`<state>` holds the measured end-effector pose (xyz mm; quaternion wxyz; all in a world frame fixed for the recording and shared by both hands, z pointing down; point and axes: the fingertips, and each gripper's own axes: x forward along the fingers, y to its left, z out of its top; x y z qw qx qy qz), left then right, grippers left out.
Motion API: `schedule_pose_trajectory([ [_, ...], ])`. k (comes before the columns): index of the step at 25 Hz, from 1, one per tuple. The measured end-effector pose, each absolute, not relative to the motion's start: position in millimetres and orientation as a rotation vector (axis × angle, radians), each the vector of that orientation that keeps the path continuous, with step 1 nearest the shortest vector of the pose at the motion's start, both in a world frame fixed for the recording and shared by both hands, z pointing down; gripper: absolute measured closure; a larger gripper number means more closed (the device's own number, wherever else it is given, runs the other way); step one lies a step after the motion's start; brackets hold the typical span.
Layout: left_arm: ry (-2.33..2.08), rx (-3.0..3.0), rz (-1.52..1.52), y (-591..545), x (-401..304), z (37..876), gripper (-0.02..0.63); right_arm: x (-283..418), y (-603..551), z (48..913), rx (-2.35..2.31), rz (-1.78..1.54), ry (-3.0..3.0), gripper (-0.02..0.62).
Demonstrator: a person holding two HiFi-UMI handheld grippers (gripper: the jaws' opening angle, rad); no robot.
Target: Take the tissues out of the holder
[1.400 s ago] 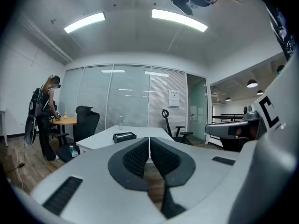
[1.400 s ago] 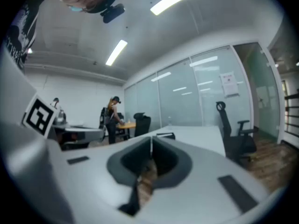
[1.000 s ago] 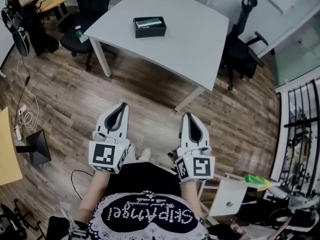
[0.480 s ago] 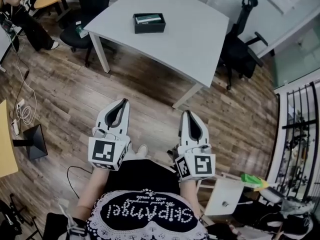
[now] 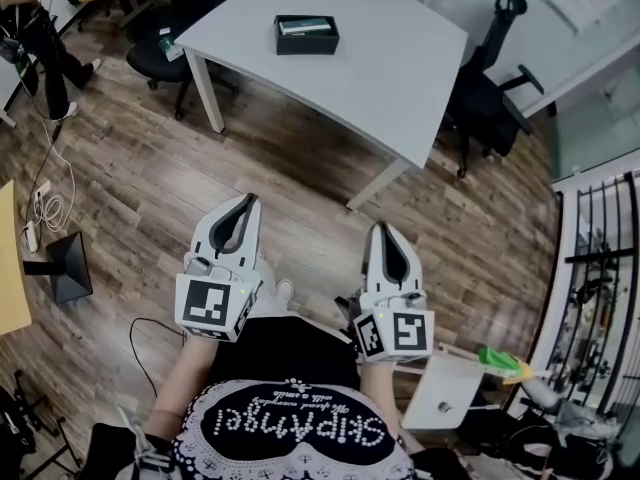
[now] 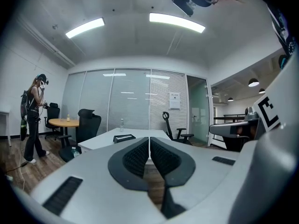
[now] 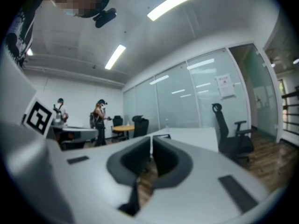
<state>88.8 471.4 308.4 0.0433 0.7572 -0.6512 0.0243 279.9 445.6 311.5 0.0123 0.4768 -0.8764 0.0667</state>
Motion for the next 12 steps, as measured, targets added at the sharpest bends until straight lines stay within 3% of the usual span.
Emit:
schedule_pose_trajectory([
  [12,-1.976,2.285,0.058,435.4,59.2,315.4,0.571,253.7,410.0,322.5,1.483,0.267,-2.700,0.560],
])
